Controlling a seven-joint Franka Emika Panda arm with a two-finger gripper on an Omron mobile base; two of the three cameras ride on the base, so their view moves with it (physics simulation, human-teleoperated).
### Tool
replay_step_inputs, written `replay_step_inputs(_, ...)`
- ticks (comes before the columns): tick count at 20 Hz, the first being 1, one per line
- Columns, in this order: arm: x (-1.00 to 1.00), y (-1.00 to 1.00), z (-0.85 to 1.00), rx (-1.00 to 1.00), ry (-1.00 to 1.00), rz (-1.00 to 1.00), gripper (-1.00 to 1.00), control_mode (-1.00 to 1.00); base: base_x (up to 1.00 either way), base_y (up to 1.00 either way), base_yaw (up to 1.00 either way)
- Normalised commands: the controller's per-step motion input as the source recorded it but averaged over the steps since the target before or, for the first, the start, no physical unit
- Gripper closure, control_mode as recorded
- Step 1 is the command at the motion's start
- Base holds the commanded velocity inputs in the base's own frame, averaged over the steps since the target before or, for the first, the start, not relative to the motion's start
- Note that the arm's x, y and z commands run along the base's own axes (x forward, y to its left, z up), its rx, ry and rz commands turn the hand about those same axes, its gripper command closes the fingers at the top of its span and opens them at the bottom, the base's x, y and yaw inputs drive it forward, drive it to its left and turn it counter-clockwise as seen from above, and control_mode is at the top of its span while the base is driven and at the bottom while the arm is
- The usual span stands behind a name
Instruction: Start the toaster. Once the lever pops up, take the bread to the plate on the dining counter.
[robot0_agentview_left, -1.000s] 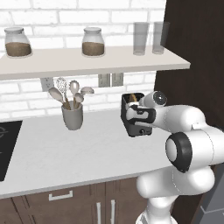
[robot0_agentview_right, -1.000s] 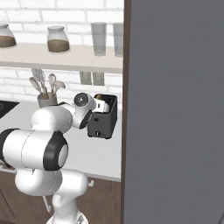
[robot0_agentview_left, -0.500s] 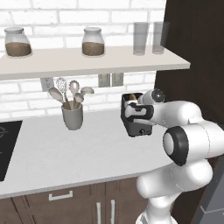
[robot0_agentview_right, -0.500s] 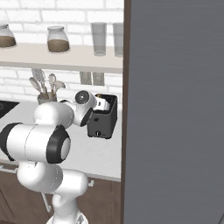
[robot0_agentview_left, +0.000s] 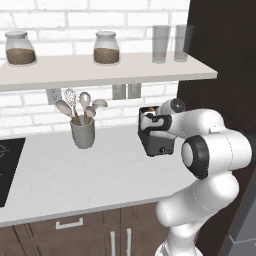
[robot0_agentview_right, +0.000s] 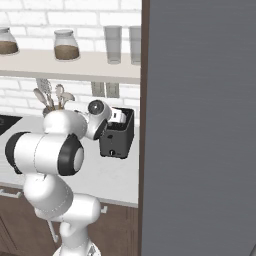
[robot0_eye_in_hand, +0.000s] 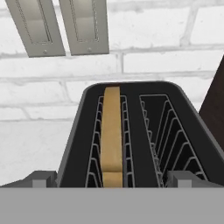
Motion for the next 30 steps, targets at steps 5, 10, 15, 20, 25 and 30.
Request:
replay_step_inputs(5,0.03,0.0,0.0,0.0,0.03,0.0,-1.0,-1.0,0.0,0.0,0.0)
replay_step_inputs(10,0.0,0.0,-0.03,0.0,0.07,0.0,-1.0,-1.0,0.0,0.0,0.0)
replay_step_inputs(15,0.0,0.0,-0.06,0.0,0.06,0.0,-1.0,-1.0,0.0,0.0,0.0)
replay_step_inputs(20,0.0,0.06,0.0,0.0,0.0,0.0,-1.0,-1.0,0.0,0.0,0.0)
replay_step_inputs(25,0.01,0.02,0.0,0.0,0.0,0.0,-1.0,-1.0,0.0,0.0,0.0)
replay_step_inputs(30,0.08,0.0,0.0,0.0,0.0,0.0,-1.0,-1.0,0.0,0.0,0.0)
